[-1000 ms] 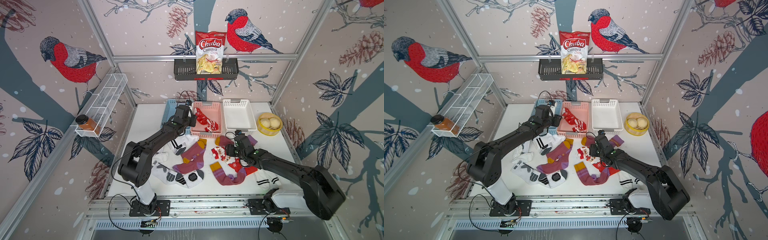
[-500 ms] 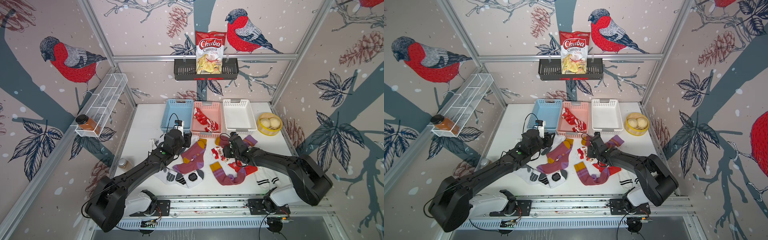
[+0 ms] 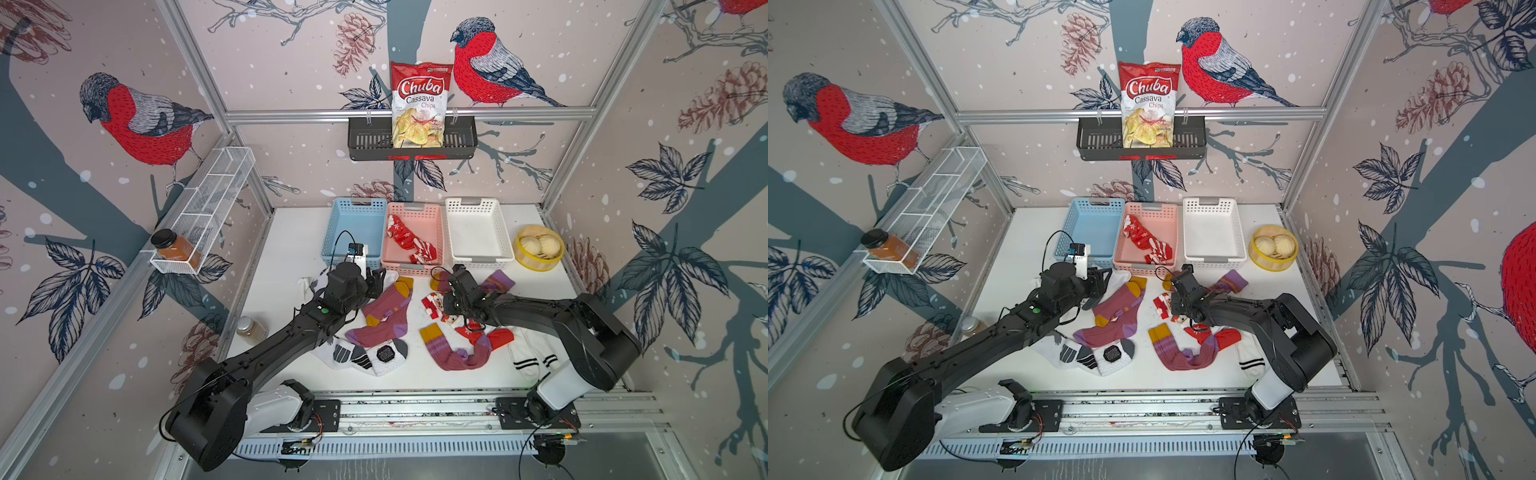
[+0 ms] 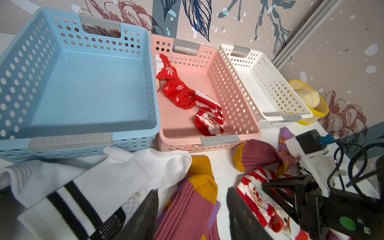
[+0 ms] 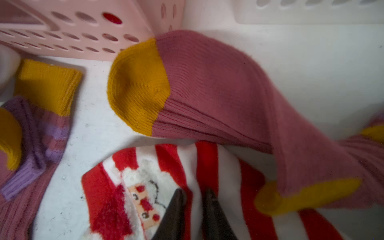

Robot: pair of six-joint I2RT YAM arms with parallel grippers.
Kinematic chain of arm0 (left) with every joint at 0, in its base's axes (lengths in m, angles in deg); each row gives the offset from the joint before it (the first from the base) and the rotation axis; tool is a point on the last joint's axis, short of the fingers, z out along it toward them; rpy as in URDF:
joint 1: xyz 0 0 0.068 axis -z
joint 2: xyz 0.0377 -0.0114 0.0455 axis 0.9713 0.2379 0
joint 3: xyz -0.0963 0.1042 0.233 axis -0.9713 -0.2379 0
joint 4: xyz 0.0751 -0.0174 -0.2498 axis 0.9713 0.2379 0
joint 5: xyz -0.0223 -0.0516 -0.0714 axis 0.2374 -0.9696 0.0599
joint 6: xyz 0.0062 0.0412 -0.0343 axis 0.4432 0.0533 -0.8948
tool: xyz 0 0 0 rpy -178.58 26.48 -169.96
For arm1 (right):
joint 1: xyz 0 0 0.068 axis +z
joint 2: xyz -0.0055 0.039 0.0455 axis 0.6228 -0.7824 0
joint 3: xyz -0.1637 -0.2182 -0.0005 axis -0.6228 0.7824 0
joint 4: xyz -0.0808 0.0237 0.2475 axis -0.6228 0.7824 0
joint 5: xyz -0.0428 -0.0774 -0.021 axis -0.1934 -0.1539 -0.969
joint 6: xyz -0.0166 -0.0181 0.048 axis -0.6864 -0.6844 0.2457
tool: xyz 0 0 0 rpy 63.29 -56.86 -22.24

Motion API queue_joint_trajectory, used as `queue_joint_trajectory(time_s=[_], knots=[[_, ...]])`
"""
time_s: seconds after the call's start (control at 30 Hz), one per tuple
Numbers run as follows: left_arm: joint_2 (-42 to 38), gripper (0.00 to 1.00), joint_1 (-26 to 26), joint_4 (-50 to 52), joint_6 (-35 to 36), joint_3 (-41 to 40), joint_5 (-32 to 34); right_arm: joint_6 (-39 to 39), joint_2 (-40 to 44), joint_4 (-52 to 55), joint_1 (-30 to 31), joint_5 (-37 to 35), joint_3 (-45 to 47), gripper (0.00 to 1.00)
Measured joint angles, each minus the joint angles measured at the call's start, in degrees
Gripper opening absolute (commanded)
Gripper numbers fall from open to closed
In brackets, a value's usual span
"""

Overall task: Sort the socks into the basket by color
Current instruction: Pick up the sock at the center of the board.

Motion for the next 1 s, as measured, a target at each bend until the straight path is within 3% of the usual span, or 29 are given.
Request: queue_joint_trajectory(time_s=[0.1, 0.7, 1.0], knots=[[0.1, 0.54, 0.0, -0.1, 0.0, 0.0, -0.2, 0.0, 0.0, 0.1, 0.0, 0.0, -0.2, 0.06], [1.1, 0.55, 0.4, -0.2, 0.0, -0.1, -1.5, -0.4, 15.1, 8.5, 2.6, -2.5, -6.5, 0.08], [1.3, 0.55, 0.4, -1.1, 0.7, -0.2, -1.5, -3.2, 15.9, 10.4, 2.7, -2.6, -14.9, 0.08]])
